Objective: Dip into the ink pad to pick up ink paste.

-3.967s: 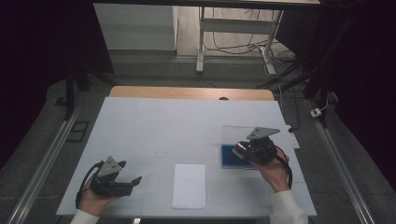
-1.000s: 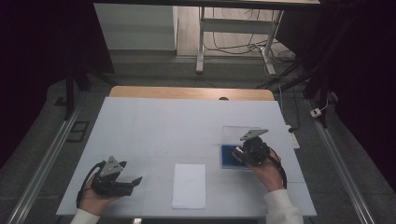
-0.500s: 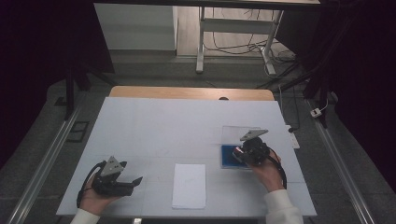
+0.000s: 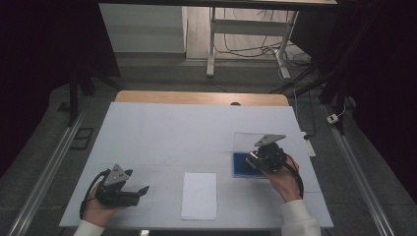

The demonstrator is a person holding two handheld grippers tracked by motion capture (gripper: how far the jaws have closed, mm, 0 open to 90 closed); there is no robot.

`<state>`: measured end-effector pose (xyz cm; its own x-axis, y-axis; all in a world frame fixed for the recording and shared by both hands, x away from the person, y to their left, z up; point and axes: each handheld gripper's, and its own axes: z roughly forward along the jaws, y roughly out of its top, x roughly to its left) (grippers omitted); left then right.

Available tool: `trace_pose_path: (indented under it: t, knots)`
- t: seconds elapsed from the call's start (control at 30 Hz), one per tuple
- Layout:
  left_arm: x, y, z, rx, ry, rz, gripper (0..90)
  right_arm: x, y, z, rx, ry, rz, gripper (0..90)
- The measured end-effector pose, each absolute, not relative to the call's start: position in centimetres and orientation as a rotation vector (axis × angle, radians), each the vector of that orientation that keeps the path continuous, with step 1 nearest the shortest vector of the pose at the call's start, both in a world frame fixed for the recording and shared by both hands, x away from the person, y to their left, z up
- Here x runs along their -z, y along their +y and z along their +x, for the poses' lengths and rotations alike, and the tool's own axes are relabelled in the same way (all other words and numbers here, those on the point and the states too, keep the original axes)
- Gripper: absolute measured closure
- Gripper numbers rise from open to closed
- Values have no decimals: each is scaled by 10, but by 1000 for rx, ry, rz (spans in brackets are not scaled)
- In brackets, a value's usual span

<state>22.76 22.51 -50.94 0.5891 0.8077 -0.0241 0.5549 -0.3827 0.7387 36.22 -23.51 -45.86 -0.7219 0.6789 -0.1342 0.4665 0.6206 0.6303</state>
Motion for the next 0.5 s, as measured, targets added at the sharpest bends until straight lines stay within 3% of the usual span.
trace_pose_path:
  t: [0.3, 0.5]
  knots:
    - [509, 225, 227, -450, 1076, 2092, 177, 433, -240, 352, -905, 2448, 891, 703]
    - [509, 225, 227, -448, 1075, 2096, 177, 435, -238, 352, -868, 2452, 866, 703]
